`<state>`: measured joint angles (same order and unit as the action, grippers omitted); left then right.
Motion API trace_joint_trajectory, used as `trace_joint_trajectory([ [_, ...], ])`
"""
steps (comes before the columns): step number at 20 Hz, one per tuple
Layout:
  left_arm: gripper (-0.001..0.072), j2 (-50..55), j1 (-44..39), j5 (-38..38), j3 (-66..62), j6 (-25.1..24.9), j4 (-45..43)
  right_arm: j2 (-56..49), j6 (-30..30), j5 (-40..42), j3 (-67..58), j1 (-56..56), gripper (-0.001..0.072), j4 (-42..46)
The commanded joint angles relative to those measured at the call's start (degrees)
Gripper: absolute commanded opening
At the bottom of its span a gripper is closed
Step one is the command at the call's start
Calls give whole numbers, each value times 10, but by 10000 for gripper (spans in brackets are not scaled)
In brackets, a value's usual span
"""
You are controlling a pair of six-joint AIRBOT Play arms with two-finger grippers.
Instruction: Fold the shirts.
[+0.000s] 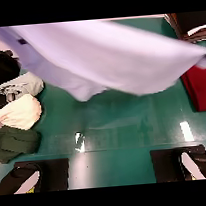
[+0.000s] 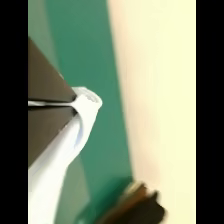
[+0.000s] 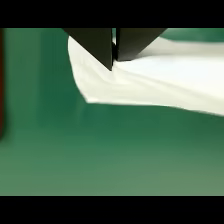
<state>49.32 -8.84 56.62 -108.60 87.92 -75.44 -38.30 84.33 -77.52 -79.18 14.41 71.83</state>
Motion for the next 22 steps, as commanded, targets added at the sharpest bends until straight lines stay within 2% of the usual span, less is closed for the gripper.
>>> trace_joint_trajectory([
  [1,20,-44,1,5,-81,1,-5,26,-14,-38,-110,71,14,17],
  [6,19,-45,1,46,-91,-1,39,-41,-15,-86,-233,63,13,13],
  [10,20,-17,1,98,21,-3,34,-150,-6,-117,-304,-21,13,19],
  [12,20,17,1,103,97,-10,32,-213,9,-132,-305,-73,12,56],
  [15,20,110,1,80,193,-9,25,-327,29,-188,-305,-140,13,135],
  [17,21,188,1,54,219,-8,24,-407,29,-210,-305,-155,13,142],
  [19,21,264,2,23,219,-7,23,-479,29,-207,-305,-152,13,142],
  [22,24,334,24,-1,219,23,24,-547,28,-171,-305,-130,16,119],
])
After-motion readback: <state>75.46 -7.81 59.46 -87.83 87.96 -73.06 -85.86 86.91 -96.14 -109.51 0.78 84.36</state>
